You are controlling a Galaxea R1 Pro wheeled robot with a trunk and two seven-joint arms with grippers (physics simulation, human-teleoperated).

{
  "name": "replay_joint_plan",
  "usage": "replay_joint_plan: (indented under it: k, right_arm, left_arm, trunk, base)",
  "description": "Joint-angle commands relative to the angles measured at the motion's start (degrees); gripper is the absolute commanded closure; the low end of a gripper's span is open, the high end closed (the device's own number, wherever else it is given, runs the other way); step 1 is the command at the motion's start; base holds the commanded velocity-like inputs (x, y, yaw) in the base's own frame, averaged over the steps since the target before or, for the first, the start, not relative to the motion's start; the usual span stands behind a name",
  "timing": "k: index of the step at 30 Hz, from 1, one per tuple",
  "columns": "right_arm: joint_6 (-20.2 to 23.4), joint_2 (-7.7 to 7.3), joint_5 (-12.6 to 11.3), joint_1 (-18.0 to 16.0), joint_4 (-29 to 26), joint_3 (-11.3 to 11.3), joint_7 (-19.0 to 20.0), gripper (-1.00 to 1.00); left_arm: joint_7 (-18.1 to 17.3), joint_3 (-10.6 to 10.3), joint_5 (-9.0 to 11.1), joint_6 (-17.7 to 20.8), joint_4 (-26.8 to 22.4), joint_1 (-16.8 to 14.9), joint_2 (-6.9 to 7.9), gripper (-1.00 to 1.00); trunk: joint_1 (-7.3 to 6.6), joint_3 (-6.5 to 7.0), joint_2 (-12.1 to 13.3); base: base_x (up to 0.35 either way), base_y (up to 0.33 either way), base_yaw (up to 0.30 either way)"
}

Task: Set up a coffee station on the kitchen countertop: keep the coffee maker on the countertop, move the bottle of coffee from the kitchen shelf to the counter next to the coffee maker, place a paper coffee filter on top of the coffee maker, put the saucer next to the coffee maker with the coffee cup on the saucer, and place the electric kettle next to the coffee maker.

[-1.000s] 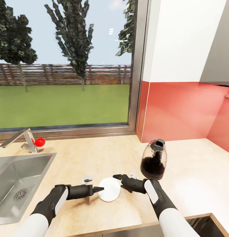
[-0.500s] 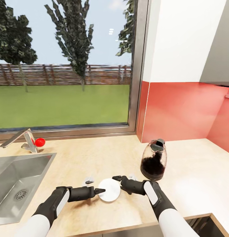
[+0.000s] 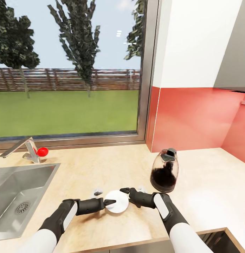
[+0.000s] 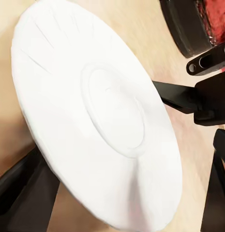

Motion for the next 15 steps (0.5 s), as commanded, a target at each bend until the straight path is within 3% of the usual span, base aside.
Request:
replay_joint_plan:
  k: [1,13,14,15]
  right_arm:
    - [0.3,0.07,0.9,-0.1,0.0,-0.4,0.0,-1.0]
    - [0.3,0.07,0.9,0.0,0.0,-0.4,0.0,-1.0]
    - [0.3,0.07,0.9,0.0,0.0,-0.4,0.0,-1.0]
    - [0.3,0.07,0.9,0.0,0.0,-0.4,0.0,-1.0]
  left_arm:
    - [0.0,0.0,0.1,0.3,0.0,0.0,0.0,-1.0]
    - [0.0,0.0,0.3,0.3,-0.1,0.0,-0.56,-1.0]
    - [0.0,0.0,0.3,0.3,-0.1,0.0,-0.64,1.0]
    - [0.0,0.0,0.3,0.3,0.0,0.0,-0.78,1.0]
  trunk:
    - [0.05,-0.15,-0.1]
    - [0.05,-0.15,-0.1]
    - [0.05,-0.15,-0.1]
    - [0.05,-0.15,-0.1]
  base:
    - [0.0,0.0,0.0]
    - [0.0,0.0,0.0]
    - [0.0,0.0,0.0]
    - [0.0,0.0,0.0]
